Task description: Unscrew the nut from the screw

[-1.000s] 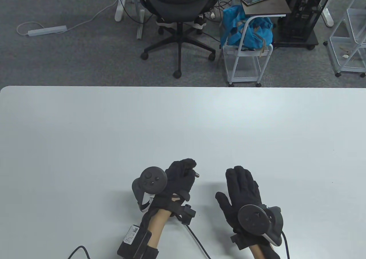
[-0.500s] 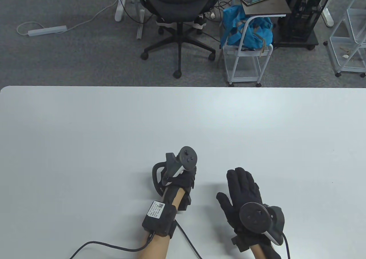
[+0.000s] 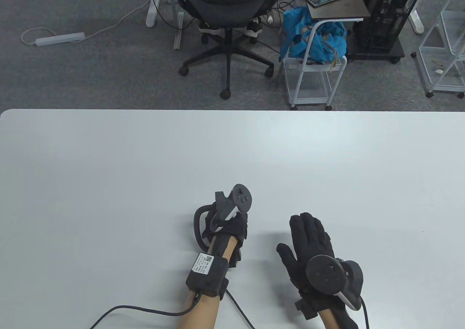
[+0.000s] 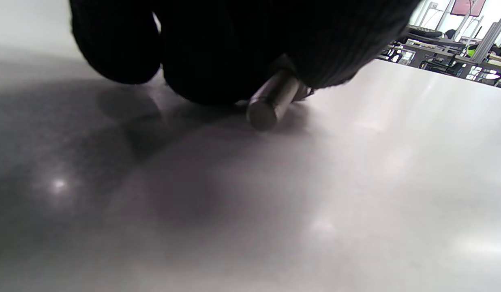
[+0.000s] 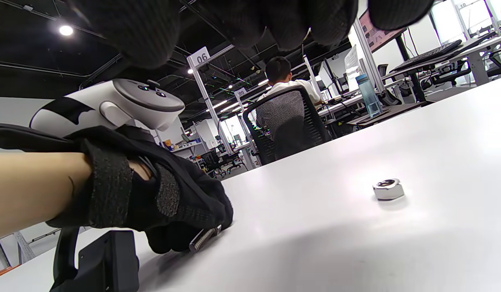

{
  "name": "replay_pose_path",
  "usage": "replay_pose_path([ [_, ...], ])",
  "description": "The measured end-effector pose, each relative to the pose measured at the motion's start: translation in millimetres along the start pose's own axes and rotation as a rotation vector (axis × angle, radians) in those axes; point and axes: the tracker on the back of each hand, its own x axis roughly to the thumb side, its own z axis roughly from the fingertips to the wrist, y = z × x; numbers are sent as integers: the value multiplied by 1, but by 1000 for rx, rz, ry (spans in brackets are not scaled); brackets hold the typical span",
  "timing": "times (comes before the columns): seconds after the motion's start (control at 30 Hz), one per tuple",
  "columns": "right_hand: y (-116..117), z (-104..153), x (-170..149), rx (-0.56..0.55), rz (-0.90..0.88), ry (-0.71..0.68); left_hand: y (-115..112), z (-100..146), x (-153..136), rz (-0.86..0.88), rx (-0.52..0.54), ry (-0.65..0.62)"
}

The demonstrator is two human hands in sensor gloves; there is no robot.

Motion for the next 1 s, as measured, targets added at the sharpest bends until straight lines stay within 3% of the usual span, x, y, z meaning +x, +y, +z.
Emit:
replay_pose_path([
  [0.3, -1, -1, -1, -3, 8, -5, 12, 20, -9, 46, 81, -19],
  [0.43, 0, -1, -3, 4, 4, -9, 31, 50, -16, 127, 180, -114],
  [0.57, 4, -3, -5, 42, 6, -35, 44, 94, -19, 193, 303, -308],
  [0.73, 8, -2, -6, 58, 18, -59, 30, 135, -26, 251, 382, -477],
  [1.0, 17, -4, -11, 95, 20, -66, 22, 145, -34, 271, 396, -540],
])
